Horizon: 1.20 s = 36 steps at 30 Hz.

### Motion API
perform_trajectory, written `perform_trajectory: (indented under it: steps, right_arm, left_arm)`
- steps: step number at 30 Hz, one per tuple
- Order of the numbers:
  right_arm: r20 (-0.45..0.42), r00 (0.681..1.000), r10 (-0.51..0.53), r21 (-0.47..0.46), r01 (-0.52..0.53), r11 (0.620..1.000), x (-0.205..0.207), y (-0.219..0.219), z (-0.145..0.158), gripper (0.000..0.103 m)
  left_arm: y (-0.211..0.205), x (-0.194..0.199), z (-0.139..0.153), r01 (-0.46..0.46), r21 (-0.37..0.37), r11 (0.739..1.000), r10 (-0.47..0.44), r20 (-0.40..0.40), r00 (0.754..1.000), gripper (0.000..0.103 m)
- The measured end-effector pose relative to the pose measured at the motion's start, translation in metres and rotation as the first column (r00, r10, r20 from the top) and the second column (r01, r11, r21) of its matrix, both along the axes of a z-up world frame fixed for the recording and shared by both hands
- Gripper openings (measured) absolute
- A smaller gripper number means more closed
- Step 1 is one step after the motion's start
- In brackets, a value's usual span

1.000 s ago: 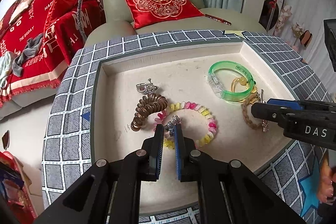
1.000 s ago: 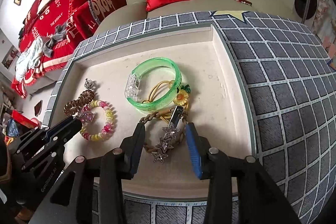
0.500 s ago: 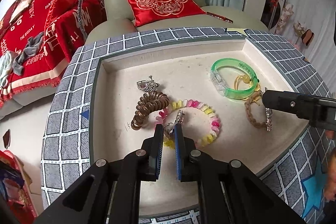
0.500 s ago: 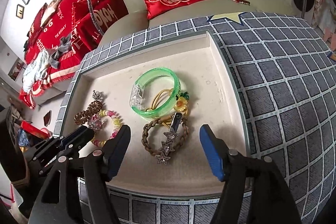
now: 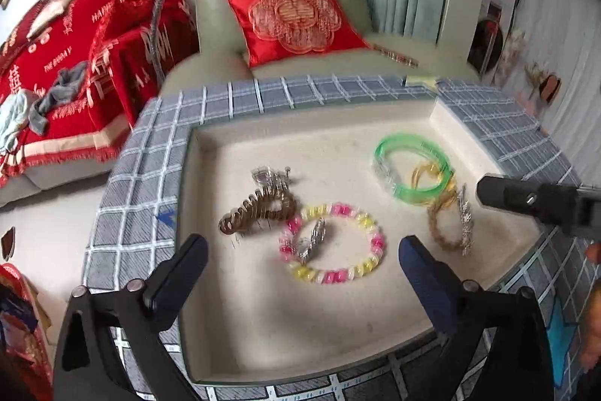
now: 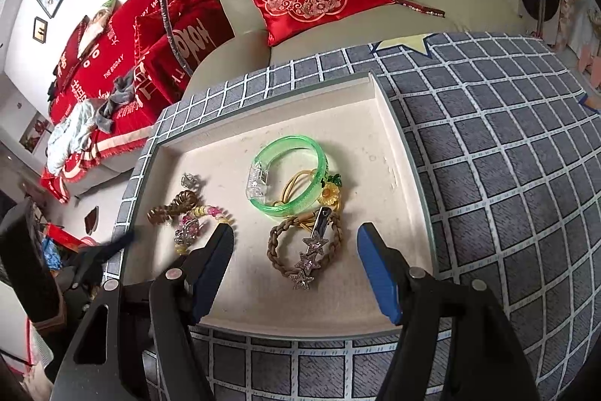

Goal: Organize jewelry
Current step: 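Carry both items into the tray and open both grippers to release them, then move both open grippers back over the table toward the remaining clips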

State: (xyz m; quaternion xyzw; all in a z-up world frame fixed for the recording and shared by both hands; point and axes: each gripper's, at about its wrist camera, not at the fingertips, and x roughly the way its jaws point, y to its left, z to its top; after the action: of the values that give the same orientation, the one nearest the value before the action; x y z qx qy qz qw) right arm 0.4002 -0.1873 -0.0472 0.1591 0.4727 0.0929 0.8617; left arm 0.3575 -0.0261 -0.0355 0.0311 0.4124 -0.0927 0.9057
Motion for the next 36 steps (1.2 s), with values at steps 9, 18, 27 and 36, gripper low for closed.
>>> perform_trajectory:
  steps: [9,18,27,36]
  right_arm:
    - [0.039,0.999,-0.006,-0.024,0.007,1.0,-0.02,-0.001,0.017,0.086]
    - [0.105,0.994,-0.002,-0.025,0.004,1.0,-0.064,0.0,0.04,0.103]
    - [0.038,0.999,0.014,-0.003,-0.014,1.0,-0.101,0.001,0.039,0.103]
    - [-0.012,0.999,0.031,-0.003,-0.031,1.0,-0.134,0.003,0.024,0.103]
  left_arm:
    - [0.007,-0.018,0.021,-0.006,0.017,1.0,0.005,0.027,1.0,0.103]
    - [0.014,-0.056,0.03,0.031,-0.004,1.0,-0.031,0.015,0.999,0.103]
    - [0.015,-0.102,0.031,0.049,-0.01,0.999,-0.049,-0.011,0.999,0.103]
    - [0.028,-0.152,0.015,0.037,-0.044,0.998,-0.04,-0.072,0.997,0.103]
